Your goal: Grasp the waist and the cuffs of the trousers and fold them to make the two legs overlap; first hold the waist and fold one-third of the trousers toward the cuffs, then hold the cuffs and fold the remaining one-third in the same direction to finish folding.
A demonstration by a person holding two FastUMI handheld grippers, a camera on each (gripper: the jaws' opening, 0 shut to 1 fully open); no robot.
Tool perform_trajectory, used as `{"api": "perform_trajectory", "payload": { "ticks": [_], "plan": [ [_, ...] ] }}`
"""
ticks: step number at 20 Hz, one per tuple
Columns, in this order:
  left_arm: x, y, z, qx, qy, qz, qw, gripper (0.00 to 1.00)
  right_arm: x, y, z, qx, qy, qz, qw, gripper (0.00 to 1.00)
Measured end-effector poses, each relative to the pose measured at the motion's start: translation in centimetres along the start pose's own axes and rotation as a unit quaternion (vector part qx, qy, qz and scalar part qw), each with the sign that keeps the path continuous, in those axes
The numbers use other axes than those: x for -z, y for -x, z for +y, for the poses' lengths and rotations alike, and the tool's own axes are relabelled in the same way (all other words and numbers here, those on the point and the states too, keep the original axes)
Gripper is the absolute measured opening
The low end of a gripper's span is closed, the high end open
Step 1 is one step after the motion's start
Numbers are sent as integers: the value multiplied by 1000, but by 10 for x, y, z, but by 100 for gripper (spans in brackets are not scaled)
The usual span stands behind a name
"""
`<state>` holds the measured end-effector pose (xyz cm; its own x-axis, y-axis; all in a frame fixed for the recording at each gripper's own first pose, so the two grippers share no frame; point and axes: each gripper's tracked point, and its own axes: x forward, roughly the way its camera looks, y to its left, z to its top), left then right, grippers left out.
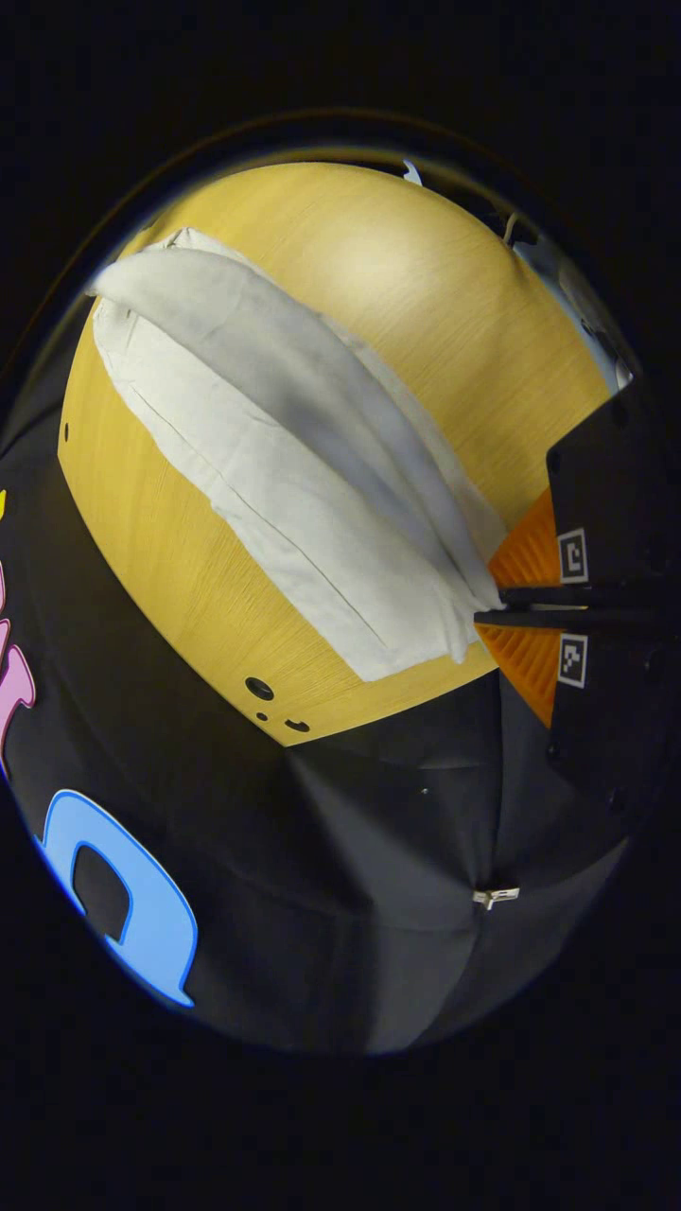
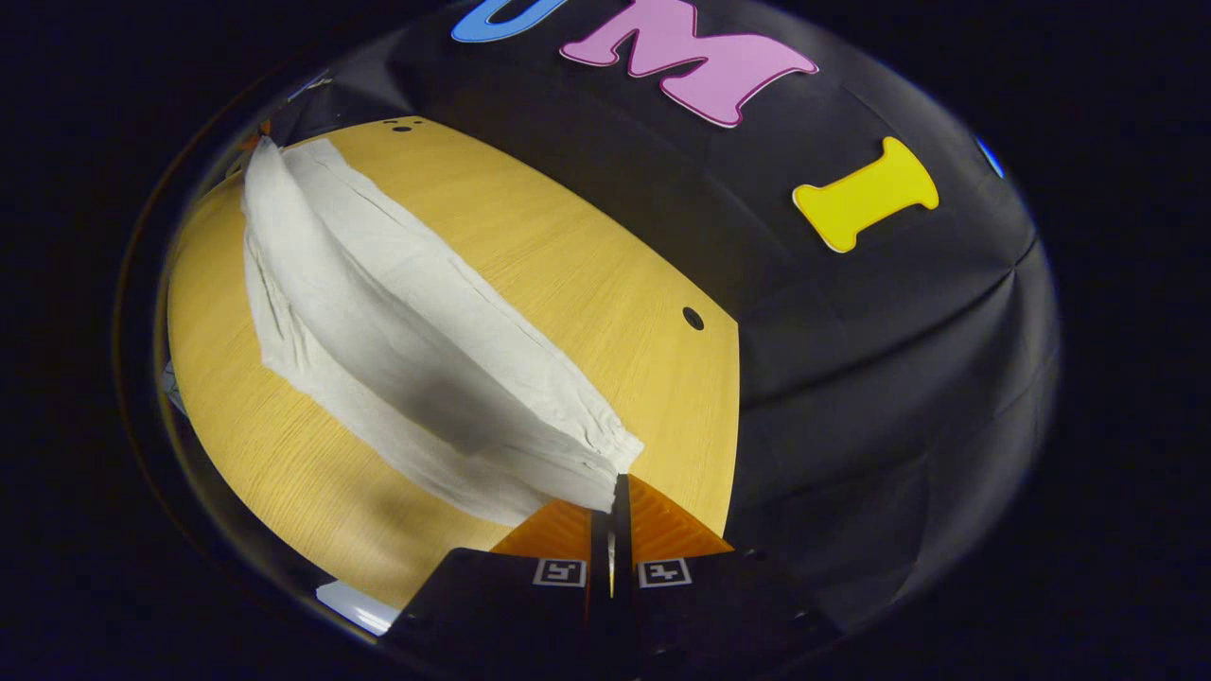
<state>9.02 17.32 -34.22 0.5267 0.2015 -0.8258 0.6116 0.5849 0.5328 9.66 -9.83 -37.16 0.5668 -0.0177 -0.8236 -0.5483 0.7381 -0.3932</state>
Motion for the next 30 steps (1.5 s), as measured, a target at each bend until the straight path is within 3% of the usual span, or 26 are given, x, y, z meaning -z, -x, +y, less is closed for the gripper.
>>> {"api": "perform_trajectory", "payload": {
  "ticks": [8, 9, 10, 14, 15, 16, 18, 19, 21, 22, 23, 25, 30],
  "plan": [
    [-24, -77, 5, 31, -59, 48, 997, 5, 2, -75, 13, -33, -6, 49, 998, 5],
    [-25, -85, 4, 34, -70, 51, 996, 5, 5, -84, 15, -35, 0, 54, 998, 10],
    [-28, -94, 3, 37, -80, 52, 995, 5, 6, -92, 17, -36, 4, 58, 998, 5],
    [-32, -113, 6, 29, -118, 59, 991, 7, 10, -114, 24, -42, 9, 77, 996, 5],
    [-32, -117, 11, 16, -123, 60, 990, 10, 13, -118, 27, -44, 12, 83, 995, 5],
    [-33, -118, 19, -5, -129, 64, 990, 22, 14, -120, 29, -44, 12, 87, 995, 6],
    [-43, -119, 31, -31, -129, 47, 990, 62, 19, -124, 32, -38, 6, 91, 995, 9],
    [-40, -116, 36, -39, -129, 48, 990, 82, 16, -126, 32, -35, 7, 86, 996, 24],
    [-35, -113, 40, -42, -118, 43, 991, 99, 14, -120, 30, -33, 3, 84, 996, 27],
    [-32, -110, 43, -46, -110, 41, 992, 99, 12, -121, 28, -30, -6, 76, 997, 31],
    [-28, -105, 48, -52, -103, 40, 992, 99, 9, -113, 16, -15, -11, 72, 997, 52],
    [-15, -101, 54, -57, -92, 47, 993, 99, 21, -105, -13, 26, -20, 78, 996, 77],
    [36, -91, 82, -89, -72, 99, 988, 99, 57, -76, -44, 60, -100, 109, 987, 78]
  ]
}}
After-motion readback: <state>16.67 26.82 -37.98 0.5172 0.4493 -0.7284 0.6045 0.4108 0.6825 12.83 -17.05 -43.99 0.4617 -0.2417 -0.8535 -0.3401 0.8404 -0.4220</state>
